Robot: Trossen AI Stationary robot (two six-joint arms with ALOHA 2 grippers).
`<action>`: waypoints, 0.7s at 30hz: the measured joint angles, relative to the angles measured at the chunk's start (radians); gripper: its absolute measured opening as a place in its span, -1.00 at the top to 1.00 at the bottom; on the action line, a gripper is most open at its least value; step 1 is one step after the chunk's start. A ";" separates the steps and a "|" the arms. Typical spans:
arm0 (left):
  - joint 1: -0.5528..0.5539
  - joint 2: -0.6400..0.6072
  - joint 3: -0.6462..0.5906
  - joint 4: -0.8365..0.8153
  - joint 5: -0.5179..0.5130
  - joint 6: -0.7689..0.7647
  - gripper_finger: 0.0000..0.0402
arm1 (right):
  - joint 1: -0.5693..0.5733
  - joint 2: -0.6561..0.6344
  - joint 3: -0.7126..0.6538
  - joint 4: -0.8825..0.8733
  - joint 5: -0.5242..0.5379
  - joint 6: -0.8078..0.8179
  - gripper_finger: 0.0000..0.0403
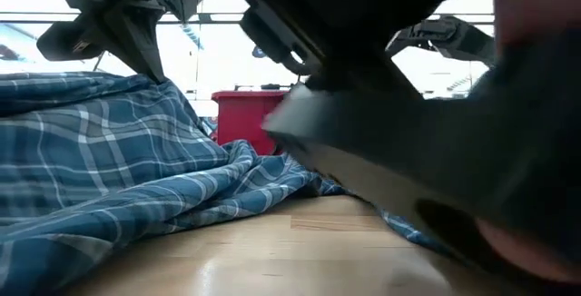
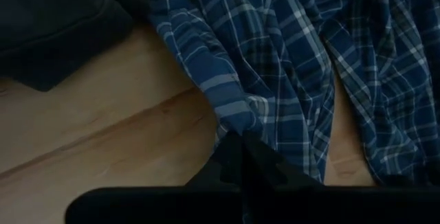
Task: Fold Laundry from Bin
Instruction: Fold the plaid pants
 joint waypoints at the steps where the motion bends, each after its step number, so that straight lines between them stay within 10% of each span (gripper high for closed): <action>1: 0.000 0.000 0.000 0.000 0.000 -0.001 1.00 | 0.001 -0.001 0.000 0.002 -0.011 0.000 0.33; 5: -0.004 0.000 0.034 -0.097 0.012 -0.001 1.00 | 0.006 -0.012 0.000 0.031 -0.068 -0.005 0.89; 16: -0.086 0.000 0.455 -0.764 0.015 -0.010 1.00 | 0.065 -0.237 0.002 0.277 -0.079 0.054 0.98; 21: -0.169 -0.030 0.529 -0.808 0.052 -0.033 1.00 | 0.085 -0.281 0.002 0.486 -0.084 0.139 0.99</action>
